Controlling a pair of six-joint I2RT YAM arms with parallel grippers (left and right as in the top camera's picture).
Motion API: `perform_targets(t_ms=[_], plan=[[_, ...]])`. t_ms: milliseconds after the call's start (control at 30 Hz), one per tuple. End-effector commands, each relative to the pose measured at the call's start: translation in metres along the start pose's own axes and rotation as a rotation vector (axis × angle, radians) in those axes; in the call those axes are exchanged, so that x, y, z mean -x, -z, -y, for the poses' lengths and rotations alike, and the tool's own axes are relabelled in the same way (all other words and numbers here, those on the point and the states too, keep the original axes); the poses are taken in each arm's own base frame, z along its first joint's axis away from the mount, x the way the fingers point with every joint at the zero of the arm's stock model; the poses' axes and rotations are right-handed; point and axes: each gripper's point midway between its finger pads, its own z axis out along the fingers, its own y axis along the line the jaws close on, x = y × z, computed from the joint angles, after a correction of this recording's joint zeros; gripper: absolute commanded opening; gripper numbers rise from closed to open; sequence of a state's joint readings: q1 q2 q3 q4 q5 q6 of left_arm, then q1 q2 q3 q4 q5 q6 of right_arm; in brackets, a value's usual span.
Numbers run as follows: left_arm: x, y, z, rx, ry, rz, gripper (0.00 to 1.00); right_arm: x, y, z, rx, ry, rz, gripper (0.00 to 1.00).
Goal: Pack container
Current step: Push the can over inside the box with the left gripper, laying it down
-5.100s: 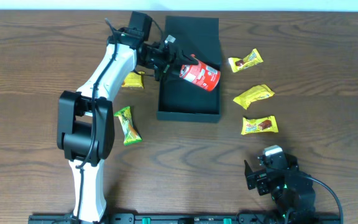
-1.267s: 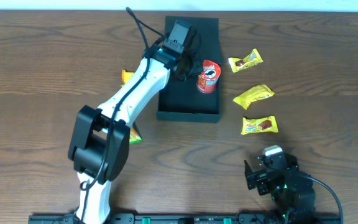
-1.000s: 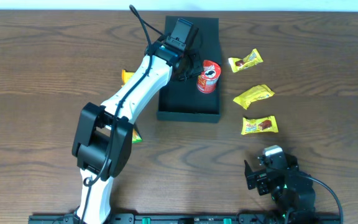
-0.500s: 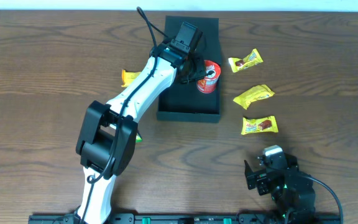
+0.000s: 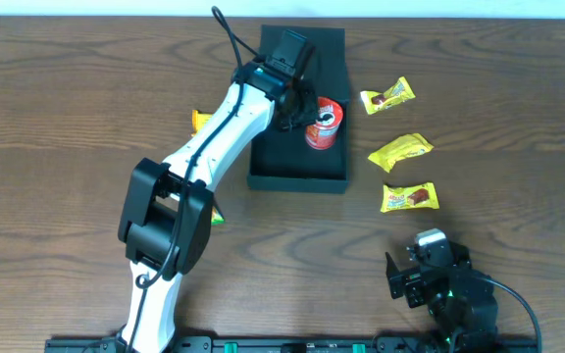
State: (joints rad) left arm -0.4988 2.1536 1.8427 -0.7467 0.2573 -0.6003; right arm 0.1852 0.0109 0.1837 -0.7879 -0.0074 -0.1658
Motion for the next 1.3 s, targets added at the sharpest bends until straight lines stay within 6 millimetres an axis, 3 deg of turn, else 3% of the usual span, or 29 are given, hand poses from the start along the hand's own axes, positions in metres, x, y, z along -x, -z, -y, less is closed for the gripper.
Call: perform_targets(t_ms=[0,600,867,1267], plan=[[0.006,-0.003,-0.013,0.038,-0.001,-0.001,0.29,-0.003,-0.001,0.002,-0.01,0.002,-0.006,0.99],[-0.008,0.0,-0.041,0.168,0.003,-0.049,0.25,-0.003,-0.001,0.002,-0.01,0.002,-0.006,0.99],[-0.021,0.006,-0.063,0.273,0.009,-0.09,0.22,-0.003,-0.001,0.002,-0.01,0.002,-0.006,0.99],[-0.037,0.012,-0.073,0.319,0.006,-0.16,0.16,-0.003,-0.001,0.002,-0.01,0.002,-0.006,0.99]])
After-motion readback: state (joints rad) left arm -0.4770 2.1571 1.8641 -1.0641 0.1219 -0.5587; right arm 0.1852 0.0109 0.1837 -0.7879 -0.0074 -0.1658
